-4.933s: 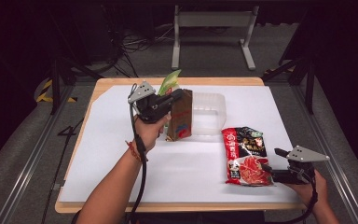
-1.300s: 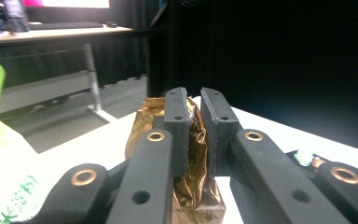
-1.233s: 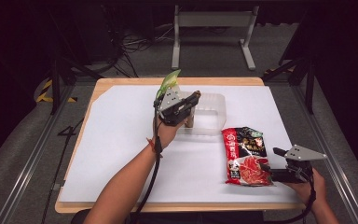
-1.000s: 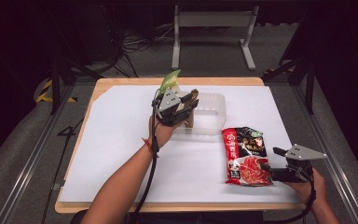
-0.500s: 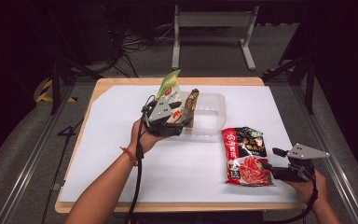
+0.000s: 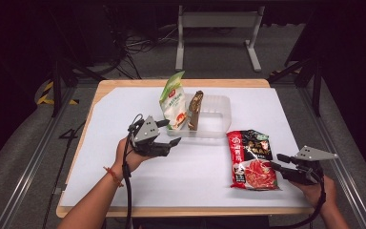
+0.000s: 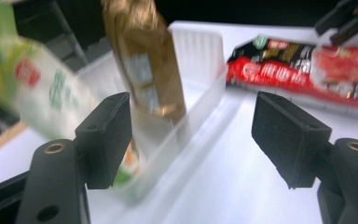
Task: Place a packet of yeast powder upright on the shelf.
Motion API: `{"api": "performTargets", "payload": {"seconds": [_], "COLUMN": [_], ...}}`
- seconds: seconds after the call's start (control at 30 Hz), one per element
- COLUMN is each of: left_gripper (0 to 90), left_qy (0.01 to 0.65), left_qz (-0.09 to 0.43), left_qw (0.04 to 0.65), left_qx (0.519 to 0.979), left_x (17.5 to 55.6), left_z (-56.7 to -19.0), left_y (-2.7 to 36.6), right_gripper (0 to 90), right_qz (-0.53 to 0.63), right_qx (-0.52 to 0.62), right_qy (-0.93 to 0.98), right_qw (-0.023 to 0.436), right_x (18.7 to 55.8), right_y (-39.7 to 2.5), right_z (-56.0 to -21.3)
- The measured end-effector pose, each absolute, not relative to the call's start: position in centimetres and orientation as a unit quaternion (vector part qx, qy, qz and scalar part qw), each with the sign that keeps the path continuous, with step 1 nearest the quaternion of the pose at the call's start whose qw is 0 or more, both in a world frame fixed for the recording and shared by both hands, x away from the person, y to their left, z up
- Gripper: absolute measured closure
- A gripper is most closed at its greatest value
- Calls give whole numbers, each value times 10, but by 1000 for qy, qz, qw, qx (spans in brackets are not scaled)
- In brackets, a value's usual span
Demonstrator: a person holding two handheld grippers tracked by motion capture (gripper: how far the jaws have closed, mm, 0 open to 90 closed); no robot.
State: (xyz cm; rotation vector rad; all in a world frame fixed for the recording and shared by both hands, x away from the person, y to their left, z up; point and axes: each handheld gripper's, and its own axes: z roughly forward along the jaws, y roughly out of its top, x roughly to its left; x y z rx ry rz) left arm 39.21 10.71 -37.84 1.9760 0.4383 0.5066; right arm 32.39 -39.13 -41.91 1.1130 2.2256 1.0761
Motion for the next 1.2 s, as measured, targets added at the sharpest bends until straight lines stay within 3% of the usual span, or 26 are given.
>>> {"api": "performTargets", "payload": {"seconds": [0.27,0.53,0.63,0.9,1.03,1.2], "left_gripper": [283,273,273,273,277,281], "left_qy": [199,213,219,232,231,232], "left_qz": [198,194,193,195,197,194], "left_qw": [467,455,452,451,457,457], "left_qx": [838,843,843,839,836,837], "left_x": [376,360,353,344,342,343], "left_z": [-407,-423,-428,-433,-432,-433], "left_y": [135,154,161,173,176,177], "right_gripper": [636,582,496,460,487,542], "right_qz": [390,405,405,412,419,419], "right_qx": [420,416,424,454,455,455], "right_qy": [795,797,798,785,784,785], "right_qw": [200,169,141,92,50,36], "right_x": [327,328,332,342,347,347], "right_y": [-396,-394,-392,-398,-398,-396], "right_z": [-422,-422,-426,-433,-437,-438]}}
